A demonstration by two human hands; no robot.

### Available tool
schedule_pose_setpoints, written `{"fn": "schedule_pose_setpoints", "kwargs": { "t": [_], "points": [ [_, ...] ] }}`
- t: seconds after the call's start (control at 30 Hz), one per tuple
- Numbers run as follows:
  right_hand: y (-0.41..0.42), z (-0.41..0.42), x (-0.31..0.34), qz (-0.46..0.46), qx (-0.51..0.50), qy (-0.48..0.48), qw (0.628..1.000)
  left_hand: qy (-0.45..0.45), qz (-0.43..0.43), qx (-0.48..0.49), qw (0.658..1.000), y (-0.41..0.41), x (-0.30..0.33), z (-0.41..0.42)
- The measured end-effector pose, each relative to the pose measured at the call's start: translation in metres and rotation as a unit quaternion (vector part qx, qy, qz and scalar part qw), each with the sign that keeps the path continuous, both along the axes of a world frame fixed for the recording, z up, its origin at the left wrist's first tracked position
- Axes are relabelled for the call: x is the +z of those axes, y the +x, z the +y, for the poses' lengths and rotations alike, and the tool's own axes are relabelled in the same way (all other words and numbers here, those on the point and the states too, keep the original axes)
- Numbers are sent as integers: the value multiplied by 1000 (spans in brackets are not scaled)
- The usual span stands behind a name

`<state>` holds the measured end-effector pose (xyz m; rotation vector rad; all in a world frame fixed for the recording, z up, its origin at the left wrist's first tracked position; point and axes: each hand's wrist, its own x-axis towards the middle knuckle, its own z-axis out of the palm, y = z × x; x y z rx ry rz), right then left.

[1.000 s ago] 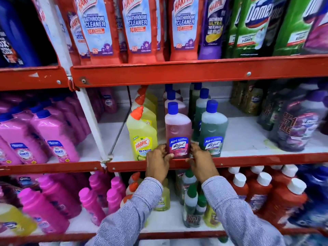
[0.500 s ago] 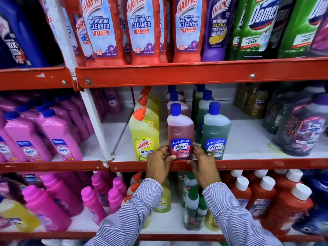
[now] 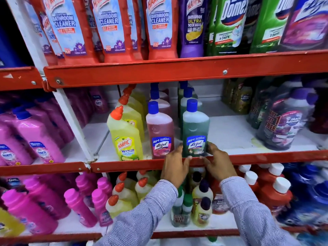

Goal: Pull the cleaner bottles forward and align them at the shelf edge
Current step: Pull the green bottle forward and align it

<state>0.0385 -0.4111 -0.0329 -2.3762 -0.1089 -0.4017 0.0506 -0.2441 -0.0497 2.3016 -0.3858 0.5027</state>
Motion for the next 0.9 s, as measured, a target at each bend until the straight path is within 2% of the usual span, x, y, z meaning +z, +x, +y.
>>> {"fn": "schedule_pose_setpoints", "kwargs": {
  "t": [0.13, 0.3, 0.5, 0.83, 0.9],
  "points": [
    [7, -7, -1, 3, 19, 6, 1000, -8, 34, 57, 998, 14, 1, -6],
    [9, -10, -5, -6, 18, 40, 999, -27, 30, 77, 996, 13, -3, -10],
    [9, -12, -7, -10, 15, 52, 998, -46, 47, 76, 995, 15, -3, -11],
    [9, -10, -10, 7, 15, 63, 998, -27, 44, 74, 996, 10, 6, -13],
    [3, -16, -10, -4, 12, 110, 994, -16, 21, 78, 997, 5, 18, -12]
  ]
}}
